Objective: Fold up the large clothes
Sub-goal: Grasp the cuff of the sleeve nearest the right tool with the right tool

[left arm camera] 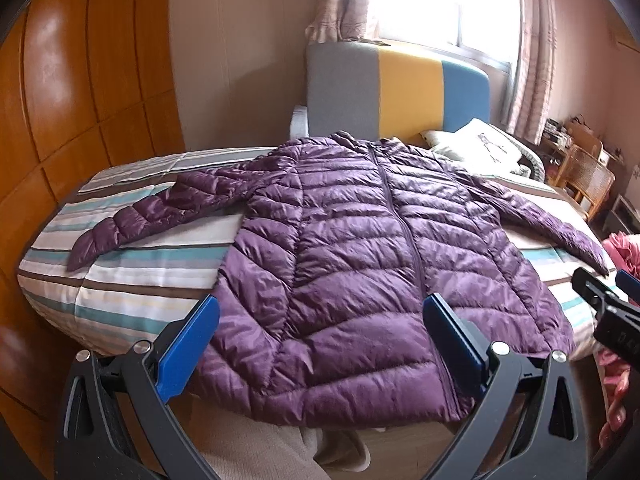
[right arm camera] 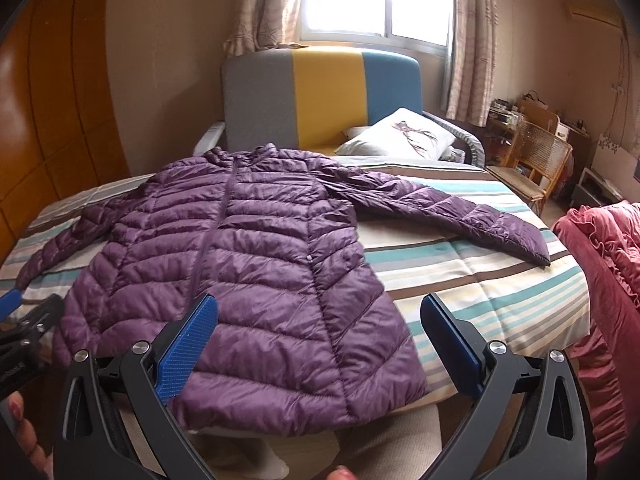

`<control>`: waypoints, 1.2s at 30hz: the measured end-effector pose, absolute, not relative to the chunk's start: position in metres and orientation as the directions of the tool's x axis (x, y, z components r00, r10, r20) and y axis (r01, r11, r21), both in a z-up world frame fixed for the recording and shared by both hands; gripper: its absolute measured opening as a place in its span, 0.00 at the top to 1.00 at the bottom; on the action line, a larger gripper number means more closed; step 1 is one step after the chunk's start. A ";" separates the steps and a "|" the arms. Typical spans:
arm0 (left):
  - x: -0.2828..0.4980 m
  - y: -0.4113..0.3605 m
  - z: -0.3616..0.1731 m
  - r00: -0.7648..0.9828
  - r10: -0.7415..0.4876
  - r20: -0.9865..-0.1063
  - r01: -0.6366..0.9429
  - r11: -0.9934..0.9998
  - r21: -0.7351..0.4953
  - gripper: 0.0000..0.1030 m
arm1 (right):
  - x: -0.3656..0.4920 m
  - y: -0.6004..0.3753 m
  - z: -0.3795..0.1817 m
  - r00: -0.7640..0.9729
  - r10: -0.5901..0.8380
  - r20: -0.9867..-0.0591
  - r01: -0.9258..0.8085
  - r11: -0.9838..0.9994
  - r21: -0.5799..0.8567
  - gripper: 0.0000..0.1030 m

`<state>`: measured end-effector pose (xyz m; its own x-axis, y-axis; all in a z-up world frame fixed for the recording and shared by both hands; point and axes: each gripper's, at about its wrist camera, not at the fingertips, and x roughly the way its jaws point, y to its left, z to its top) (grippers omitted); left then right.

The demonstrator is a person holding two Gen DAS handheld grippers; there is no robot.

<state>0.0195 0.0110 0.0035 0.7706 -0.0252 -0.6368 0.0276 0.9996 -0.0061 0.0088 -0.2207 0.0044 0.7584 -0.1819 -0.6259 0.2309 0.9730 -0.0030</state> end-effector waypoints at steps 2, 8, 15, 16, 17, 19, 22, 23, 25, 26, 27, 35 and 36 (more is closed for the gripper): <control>0.030 0.016 0.000 0.770 -0.022 -0.637 0.024 1.000 -0.006 0.02 | 0.019 -0.226 0.002 0.753 -0.192 -0.629 0.242 0.970 -0.007 0.03; 0.080 0.031 -0.025 0.699 0.010 -0.715 0.011 1.000 0.025 0.02 | 0.059 -0.253 -0.023 0.745 -0.054 -0.664 0.127 0.990 0.062 0.03; 0.122 0.039 -0.042 0.692 0.086 -0.716 -0.041 0.996 0.081 0.02 | 0.102 -0.322 -0.052 0.615 -0.168 -0.770 0.313 0.949 0.043 0.03; 0.128 0.040 -0.043 0.699 0.103 -0.708 -0.056 0.994 0.089 0.02 | 0.105 -0.336 -0.056 0.607 -0.172 -0.776 0.345 0.937 0.062 0.03; 0.134 0.041 -0.043 0.700 0.107 -0.706 -0.060 0.994 0.092 0.02 | 0.108 -0.349 -0.059 0.598 -0.183 -0.780 0.381 0.921 0.076 0.03; 0.145 0.042 -0.043 0.711 0.094 -0.697 -0.052 0.995 0.081 0.02 | 0.114 -0.385 -0.066 0.586 -0.200 -0.785 0.471 0.873 0.130 0.03; 0.162 0.045 -0.046 0.696 0.087 -0.713 -0.055 0.996 0.068 0.02 | 0.117 -0.439 -0.076 0.579 -0.217 -0.786 0.594 0.773 0.224 0.05; 0.166 0.045 -0.047 0.692 0.100 -0.715 -0.068 0.995 0.074 0.02 | 0.118 -0.456 -0.080 0.569 -0.233 -0.788 0.637 0.732 0.243 0.09; 0.177 0.049 -0.049 0.684 0.125 -0.719 -0.100 0.992 0.077 0.02 | 0.118 -0.486 -0.087 0.554 -0.250 -0.794 0.698 0.659 0.280 0.28; 0.182 0.052 -0.051 0.682 0.128 -0.720 -0.111 0.991 0.071 0.02 | 0.119 -0.497 -0.091 0.550 -0.256 -0.795 0.719 0.630 0.295 0.30; 0.188 0.055 -0.053 0.677 0.135 -0.724 -0.126 0.990 0.066 0.02 | 0.118 -0.507 -0.093 0.544 -0.262 -0.797 0.740 0.599 0.307 0.30; 0.210 0.068 -0.066 0.669 0.175 -0.723 -0.166 0.983 0.084 0.02 | 0.108 -0.568 -0.118 0.549 -0.270 -0.791 0.825 0.326 0.462 0.38; 0.213 0.069 -0.068 0.669 0.185 -0.720 -0.165 0.981 0.099 0.02 | 0.105 -0.571 -0.119 0.562 -0.273 -0.780 0.821 0.295 0.489 0.39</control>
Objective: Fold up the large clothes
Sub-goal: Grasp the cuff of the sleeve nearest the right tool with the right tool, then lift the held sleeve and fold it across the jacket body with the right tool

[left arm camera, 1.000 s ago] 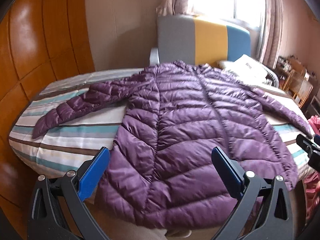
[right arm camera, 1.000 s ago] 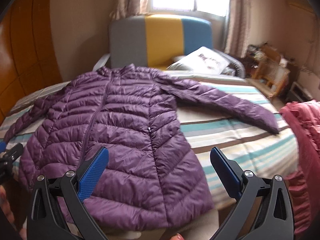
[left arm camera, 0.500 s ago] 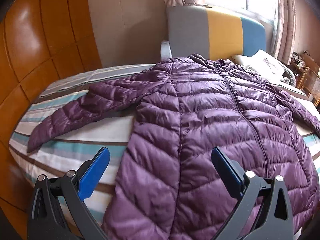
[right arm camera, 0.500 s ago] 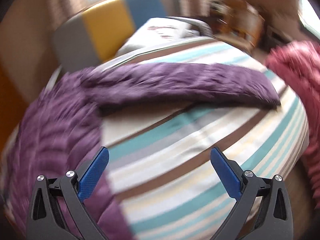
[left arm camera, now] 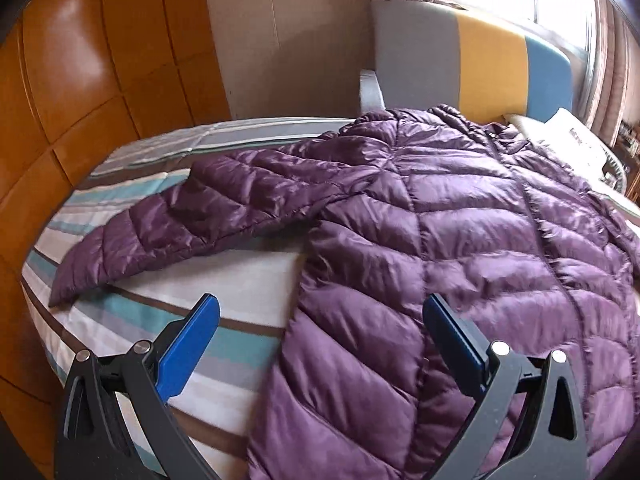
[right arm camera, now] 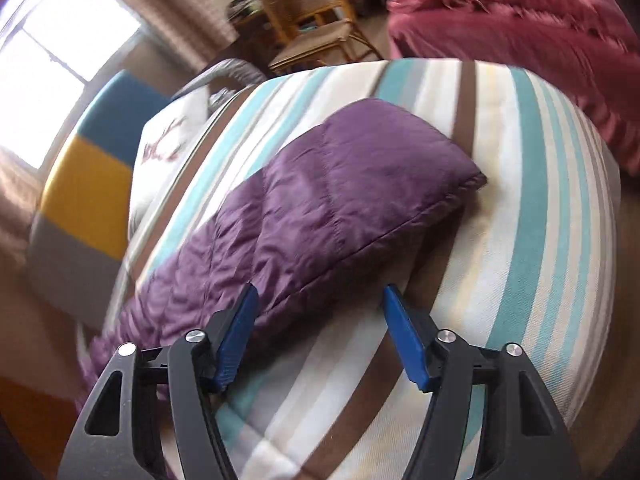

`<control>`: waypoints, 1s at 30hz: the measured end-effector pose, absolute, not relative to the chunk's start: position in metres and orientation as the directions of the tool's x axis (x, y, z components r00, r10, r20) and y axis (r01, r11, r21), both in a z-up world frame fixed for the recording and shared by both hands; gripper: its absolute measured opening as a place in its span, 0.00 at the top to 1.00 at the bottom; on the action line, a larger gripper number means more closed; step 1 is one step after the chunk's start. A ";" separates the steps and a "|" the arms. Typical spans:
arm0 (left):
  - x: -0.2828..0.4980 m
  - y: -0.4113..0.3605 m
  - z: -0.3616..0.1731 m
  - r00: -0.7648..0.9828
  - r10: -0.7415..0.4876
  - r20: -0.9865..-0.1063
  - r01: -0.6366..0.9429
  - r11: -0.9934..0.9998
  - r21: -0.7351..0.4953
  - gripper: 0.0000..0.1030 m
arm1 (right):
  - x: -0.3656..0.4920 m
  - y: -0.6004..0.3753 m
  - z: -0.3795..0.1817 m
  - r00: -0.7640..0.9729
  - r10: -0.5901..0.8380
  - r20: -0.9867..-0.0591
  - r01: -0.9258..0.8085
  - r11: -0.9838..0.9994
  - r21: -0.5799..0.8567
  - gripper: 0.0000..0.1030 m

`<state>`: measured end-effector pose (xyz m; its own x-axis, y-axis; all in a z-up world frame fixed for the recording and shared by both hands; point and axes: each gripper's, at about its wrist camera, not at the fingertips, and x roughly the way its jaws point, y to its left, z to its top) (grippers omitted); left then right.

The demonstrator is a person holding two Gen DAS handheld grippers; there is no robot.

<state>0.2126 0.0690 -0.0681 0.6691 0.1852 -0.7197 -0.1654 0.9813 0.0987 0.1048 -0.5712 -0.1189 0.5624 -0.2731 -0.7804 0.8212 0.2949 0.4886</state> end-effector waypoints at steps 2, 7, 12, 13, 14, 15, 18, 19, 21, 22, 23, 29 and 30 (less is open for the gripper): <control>0.217 0.072 -0.071 0.666 0.193 -0.721 -0.166 0.980 0.109 0.02 | 0.100 -0.580 -0.119 0.570 -0.293 -0.768 0.821 0.239 0.518 0.39; 0.223 0.077 -0.080 0.652 0.198 -0.732 -0.167 0.979 0.116 0.02 | 0.104 -0.596 -0.118 0.536 -0.319 -0.782 0.844 0.214 0.491 0.52; 0.225 0.078 -0.091 0.637 0.226 -0.737 -0.181 0.973 0.142 0.02 | 0.100 -0.603 -0.124 0.582 -0.300 -0.755 0.813 0.223 0.538 0.80; 0.225 0.078 -0.094 0.633 0.228 -0.739 -0.178 0.973 0.148 0.02 | 0.101 -0.603 -0.125 0.594 -0.294 -0.749 0.804 0.236 0.546 0.84; 0.224 0.077 -0.097 0.632 0.228 -0.741 -0.173 0.973 0.152 0.02 | 0.102 -0.603 -0.124 0.601 -0.293 -0.744 0.799 0.249 0.547 0.86; 0.223 0.077 -0.100 0.634 0.228 -0.739 -0.171 0.973 0.153 0.02 | 0.104 -0.601 -0.122 0.603 -0.301 -0.739 0.797 0.268 0.541 0.88; 0.221 0.078 -0.110 0.628 0.227 -0.744 -0.179 0.973 0.145 0.02 | 0.106 -0.595 -0.109 0.614 -0.333 -0.716 0.788 0.314 0.529 0.91; 0.219 0.078 -0.111 0.632 0.224 -0.741 -0.183 0.973 0.139 0.02 | 0.110 -0.593 -0.102 0.616 -0.348 -0.707 0.786 0.341 0.516 0.91; 0.218 0.078 -0.112 0.636 0.222 -0.739 -0.185 0.974 0.134 0.02 | 0.118 -0.587 -0.090 0.615 -0.369 -0.697 0.783 0.391 0.483 0.91; 0.218 0.078 -0.113 0.635 0.221 -0.740 -0.183 0.974 0.134 0.02 | 0.123 -0.582 -0.081 0.615 -0.382 -0.689 0.779 0.428 0.458 0.91; 0.218 0.078 -0.114 0.636 0.222 -0.739 -0.182 0.974 0.136 0.02 | 0.128 -0.577 -0.075 0.617 -0.392 -0.682 0.774 0.459 0.436 0.91; 0.217 0.072 -0.115 0.641 0.252 -0.725 -0.180 0.968 0.177 0.02 | 0.158 -0.541 -0.045 0.656 -0.387 -0.647 0.710 0.607 0.357 0.91; 0.217 0.072 -0.115 0.641 0.248 -0.727 -0.181 0.968 0.172 0.02 | 0.161 -0.535 -0.044 0.662 -0.381 -0.645 0.700 0.620 0.353 0.91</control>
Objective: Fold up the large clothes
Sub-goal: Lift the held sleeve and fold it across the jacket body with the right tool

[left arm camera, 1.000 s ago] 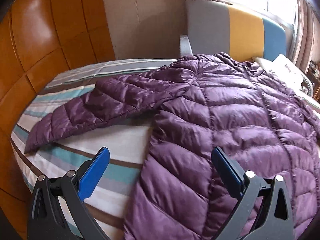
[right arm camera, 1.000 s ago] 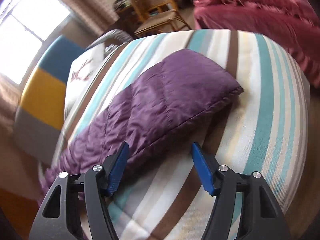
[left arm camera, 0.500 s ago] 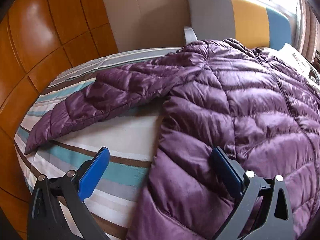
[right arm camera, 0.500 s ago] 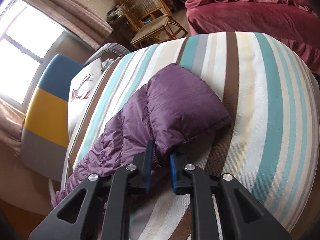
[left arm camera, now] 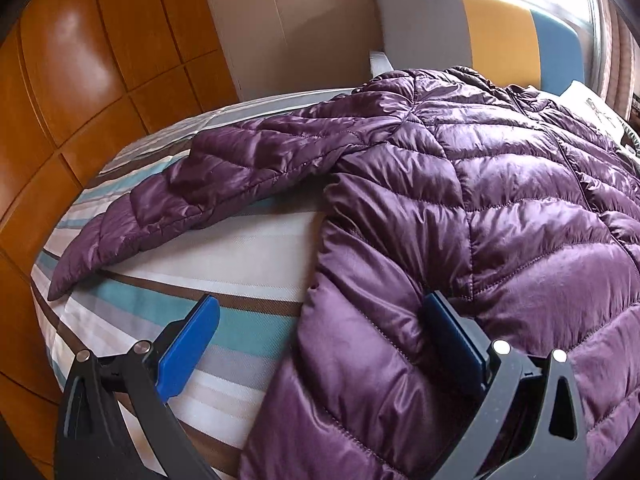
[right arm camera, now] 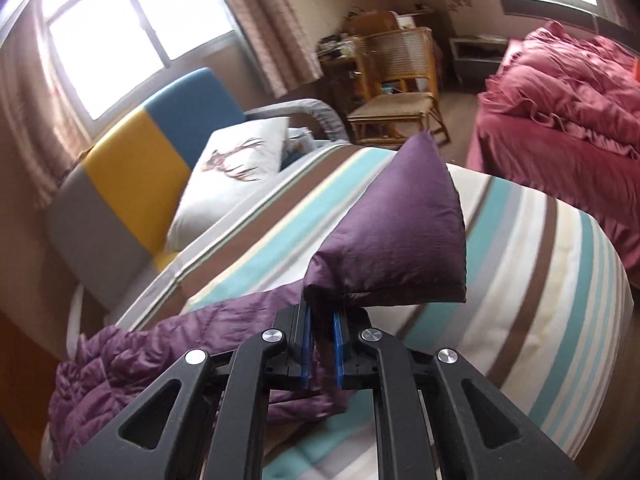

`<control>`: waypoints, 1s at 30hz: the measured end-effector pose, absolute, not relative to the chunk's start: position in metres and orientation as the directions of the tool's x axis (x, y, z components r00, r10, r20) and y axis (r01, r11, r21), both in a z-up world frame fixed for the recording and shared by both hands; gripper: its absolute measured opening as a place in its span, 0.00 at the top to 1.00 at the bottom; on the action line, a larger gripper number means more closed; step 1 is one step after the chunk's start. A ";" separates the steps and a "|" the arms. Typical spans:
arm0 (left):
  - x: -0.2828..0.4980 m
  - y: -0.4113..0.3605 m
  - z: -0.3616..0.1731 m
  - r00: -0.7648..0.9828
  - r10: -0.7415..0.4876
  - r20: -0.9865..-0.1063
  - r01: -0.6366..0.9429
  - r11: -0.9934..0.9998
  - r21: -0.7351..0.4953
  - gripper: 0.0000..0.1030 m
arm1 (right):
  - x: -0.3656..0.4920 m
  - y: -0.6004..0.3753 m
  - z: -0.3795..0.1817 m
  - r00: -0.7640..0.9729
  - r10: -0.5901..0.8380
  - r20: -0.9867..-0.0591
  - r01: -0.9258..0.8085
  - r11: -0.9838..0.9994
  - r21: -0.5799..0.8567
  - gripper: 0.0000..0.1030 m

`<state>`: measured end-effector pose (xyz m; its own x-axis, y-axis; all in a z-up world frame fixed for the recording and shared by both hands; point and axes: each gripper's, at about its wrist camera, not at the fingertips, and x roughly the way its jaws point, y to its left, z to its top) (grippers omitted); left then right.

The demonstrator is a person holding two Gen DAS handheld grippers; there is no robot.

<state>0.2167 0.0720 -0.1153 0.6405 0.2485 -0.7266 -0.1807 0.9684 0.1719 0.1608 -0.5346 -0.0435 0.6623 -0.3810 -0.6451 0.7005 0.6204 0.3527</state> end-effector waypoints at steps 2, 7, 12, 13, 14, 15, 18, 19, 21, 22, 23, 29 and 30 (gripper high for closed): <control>0.217 0.073 -0.115 0.640 0.235 -0.732 -0.179 0.972 0.155 0.02 | 0.173 -0.518 -0.038 0.679 -0.363 -0.638 0.670 0.662 0.337 0.91; 0.216 0.074 -0.116 0.641 0.231 -0.732 -0.179 0.972 0.149 0.02 | 0.205 -0.466 -0.028 0.729 -0.290 -0.620 0.574 0.753 0.322 0.91; 0.217 0.077 -0.116 0.640 0.217 -0.737 -0.177 0.975 0.134 0.02 | 0.243 -0.397 -0.028 0.754 -0.210 -0.622 0.450 0.855 0.257 0.91; 0.217 0.078 -0.116 0.640 0.213 -0.738 -0.177 0.976 0.128 0.02 | 0.249 -0.387 -0.029 0.756 -0.193 -0.625 0.429 0.868 0.250 0.91; 0.217 0.078 -0.117 0.640 0.209 -0.739 -0.177 0.976 0.123 0.02 | 0.255 -0.375 -0.031 0.758 -0.176 -0.628 0.407 0.880 0.244 0.91; 0.217 0.078 -0.117 0.640 0.208 -0.740 -0.177 0.977 0.121 0.02 | 0.263 -0.358 -0.032 0.760 -0.152 -0.632 0.375 0.896 0.237 0.91; 0.217 0.078 -0.117 0.640 0.207 -0.740 -0.177 0.977 0.120 0.02 | 0.277 -0.325 -0.035 0.765 -0.099 -0.636 0.304 0.926 0.222 0.91; 0.217 0.079 -0.117 0.640 0.206 -0.740 -0.177 0.977 0.118 0.02 | 0.284 -0.308 -0.037 0.766 -0.075 -0.639 0.271 0.938 0.215 0.91; 0.218 0.079 -0.117 0.640 0.199 -0.742 -0.176 0.978 0.110 0.02 | 0.292 -0.282 -0.041 0.767 -0.030 -0.641 0.215 0.953 0.213 0.91; 0.217 0.079 -0.117 0.639 0.195 -0.744 -0.176 0.979 0.105 0.02 | 0.297 -0.266 -0.042 0.767 -0.005 -0.642 0.179 0.962 0.205 0.91; 0.217 0.080 -0.118 0.639 0.192 -0.745 -0.176 0.979 0.101 0.02 | 0.300 -0.252 -0.044 0.765 0.012 -0.644 0.146 0.971 0.192 0.91; 0.217 0.082 -0.118 0.638 0.177 -0.749 -0.175 0.981 0.082 0.02 | 0.308 -0.177 -0.058 0.738 0.118 -0.664 -0.045 0.991 0.126 0.91; 0.218 0.081 -0.118 0.638 0.176 -0.750 -0.175 0.981 0.081 0.02 | 0.310 -0.162 -0.060 0.734 0.131 -0.666 -0.083 0.991 0.104 0.91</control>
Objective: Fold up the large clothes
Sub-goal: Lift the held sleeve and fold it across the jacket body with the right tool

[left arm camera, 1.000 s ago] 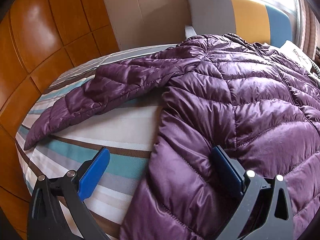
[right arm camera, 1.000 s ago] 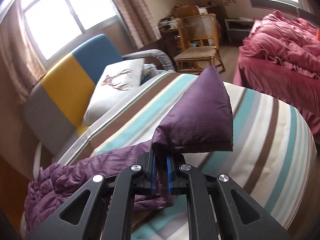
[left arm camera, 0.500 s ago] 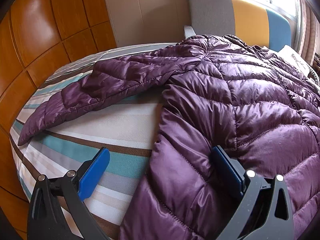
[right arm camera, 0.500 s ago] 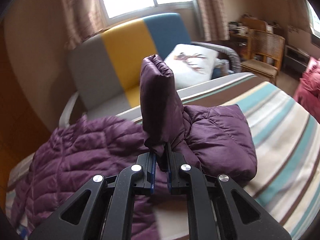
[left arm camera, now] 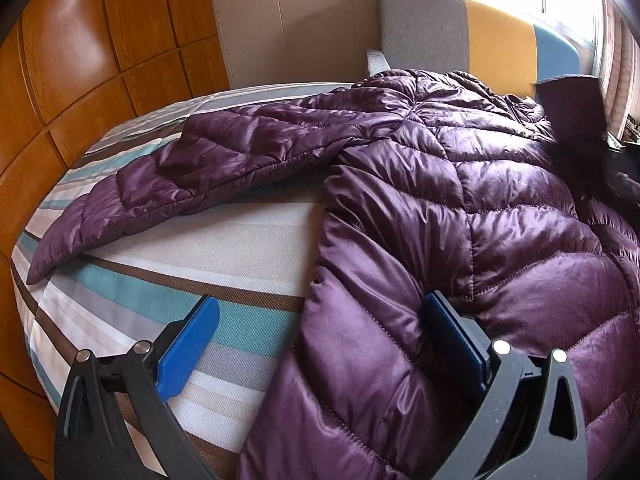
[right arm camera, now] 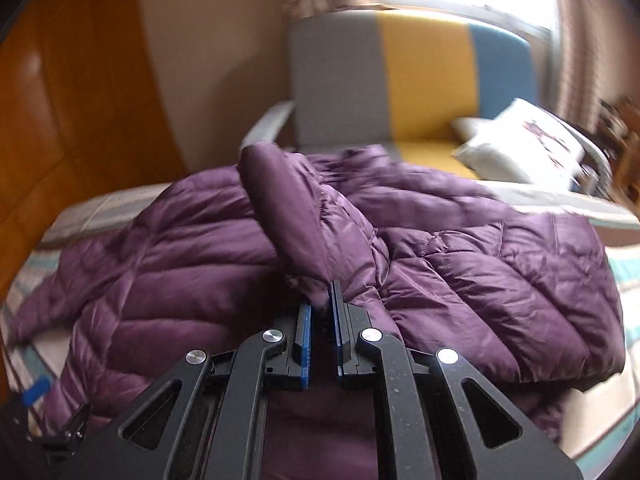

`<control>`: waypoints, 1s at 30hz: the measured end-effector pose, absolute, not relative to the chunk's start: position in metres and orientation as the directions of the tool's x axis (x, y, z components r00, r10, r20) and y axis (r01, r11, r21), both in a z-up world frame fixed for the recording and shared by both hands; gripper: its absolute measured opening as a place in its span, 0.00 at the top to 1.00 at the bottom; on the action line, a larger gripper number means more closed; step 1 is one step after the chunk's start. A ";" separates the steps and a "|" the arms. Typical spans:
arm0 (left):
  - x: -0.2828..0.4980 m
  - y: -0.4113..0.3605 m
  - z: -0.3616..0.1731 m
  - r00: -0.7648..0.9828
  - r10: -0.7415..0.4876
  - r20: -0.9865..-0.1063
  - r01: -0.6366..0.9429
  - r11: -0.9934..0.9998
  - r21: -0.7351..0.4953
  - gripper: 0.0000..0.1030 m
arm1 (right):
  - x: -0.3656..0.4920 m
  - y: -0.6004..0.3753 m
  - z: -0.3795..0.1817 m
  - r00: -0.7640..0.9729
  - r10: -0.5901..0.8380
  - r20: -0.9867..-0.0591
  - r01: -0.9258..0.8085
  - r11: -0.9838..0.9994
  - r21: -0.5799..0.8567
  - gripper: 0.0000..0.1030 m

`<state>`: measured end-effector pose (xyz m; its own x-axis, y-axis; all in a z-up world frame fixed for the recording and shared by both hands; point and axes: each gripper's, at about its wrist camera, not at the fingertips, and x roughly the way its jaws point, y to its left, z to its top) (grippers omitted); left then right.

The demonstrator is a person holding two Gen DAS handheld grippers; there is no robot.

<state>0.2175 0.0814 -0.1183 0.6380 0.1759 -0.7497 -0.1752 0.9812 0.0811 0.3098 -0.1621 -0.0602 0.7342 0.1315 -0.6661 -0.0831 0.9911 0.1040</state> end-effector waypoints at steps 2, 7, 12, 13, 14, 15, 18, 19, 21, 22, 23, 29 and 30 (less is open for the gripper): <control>0.218 0.082 -0.118 0.638 0.174 -0.750 -0.175 0.981 0.079 0.02 | 0.308 -0.148 -0.061 0.730 0.154 -0.665 -0.137 0.987 0.079 0.91; 0.218 0.082 -0.118 0.638 0.172 -0.751 -0.175 0.982 0.077 0.02 | 0.313 -0.107 -0.068 0.709 0.204 -0.676 -0.278 0.961 -0.002 0.91; 0.218 0.082 -0.119 0.638 0.174 -0.750 -0.175 0.981 0.079 0.02 | 0.321 -0.100 -0.088 0.626 0.220 -0.748 -0.328 0.945 0.004 0.91; 0.218 0.082 -0.119 0.638 0.174 -0.750 -0.175 0.981 0.079 0.02 | 0.321 -0.099 -0.089 0.622 0.223 -0.750 -0.332 0.943 0.005 0.91; 0.218 0.082 -0.119 0.638 0.174 -0.750 -0.175 0.981 0.079 0.02 | 0.320 -0.099 -0.090 0.617 0.226 -0.754 -0.335 0.942 0.009 0.91; 0.218 0.082 -0.119 0.638 0.174 -0.750 -0.175 0.981 0.079 0.02 | 0.320 -0.099 -0.090 0.613 0.228 -0.756 -0.337 0.941 0.010 0.91; 0.218 0.083 -0.118 0.637 0.176 -0.750 -0.175 0.981 0.082 0.02 | 0.313 -0.103 -0.085 0.597 0.262 -0.758 -0.353 0.935 0.045 0.74; 0.218 0.082 -0.118 0.637 0.176 -0.751 -0.175 0.981 0.082 0.02 | 0.308 -0.107 -0.080 0.590 0.283 -0.756 -0.357 0.932 0.070 0.70; 0.218 0.082 -0.117 0.636 0.178 -0.751 -0.175 0.981 0.084 0.02 | 0.296 -0.118 -0.070 0.596 0.335 -0.730 -0.374 0.920 0.117 0.41; 0.218 0.082 -0.117 0.636 0.178 -0.751 -0.175 0.981 0.084 0.02 | 0.283 -0.128 -0.061 0.623 0.343 -0.703 -0.364 0.923 0.127 0.35; 0.218 0.082 -0.117 0.637 0.178 -0.750 -0.175 0.981 0.084 0.02 | 0.277 -0.137 -0.055 0.638 0.351 -0.686 -0.359 0.923 0.138 0.35; 0.214 0.082 -0.109 0.643 0.170 -0.747 -0.174 0.982 0.074 0.02 | 0.239 -0.242 -0.035 0.785 0.149 -0.602 -0.037 0.980 0.194 0.46; 0.212 0.081 -0.104 0.653 0.176 -0.736 -0.173 0.982 0.082 0.02 | 0.236 -0.261 -0.036 0.793 0.090 -0.602 0.040 0.979 0.200 0.53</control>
<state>0.2122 0.0807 -0.1042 0.6533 0.1763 -0.7363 -0.1725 0.9816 0.0819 0.2356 -0.2615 -0.0360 0.7932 0.0901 -0.6022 0.0403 0.9791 0.1995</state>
